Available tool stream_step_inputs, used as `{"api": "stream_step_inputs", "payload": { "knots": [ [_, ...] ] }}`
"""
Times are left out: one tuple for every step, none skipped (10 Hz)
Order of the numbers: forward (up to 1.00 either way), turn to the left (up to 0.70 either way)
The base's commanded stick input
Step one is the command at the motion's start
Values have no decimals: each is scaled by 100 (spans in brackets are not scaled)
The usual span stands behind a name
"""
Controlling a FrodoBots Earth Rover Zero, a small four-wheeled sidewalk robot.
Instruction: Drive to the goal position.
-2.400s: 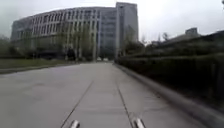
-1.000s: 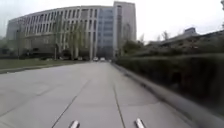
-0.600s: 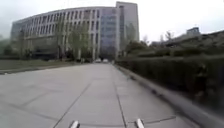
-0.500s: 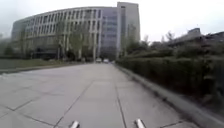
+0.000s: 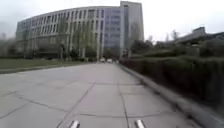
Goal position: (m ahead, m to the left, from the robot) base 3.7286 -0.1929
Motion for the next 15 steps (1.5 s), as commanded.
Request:
{"api": "stream_step_inputs", "payload": {
  "knots": [
    [100, -34],
    [100, -34],
    [100, -34],
    [100, -34],
    [100, -34],
    [100, -14],
    [100, 6],
    [100, 6],
    [100, 6],
    [100, 6],
    [100, 6],
    [100, 6],
    [100, 6],
    [100, 6],
    [100, 6]
  ]
}}
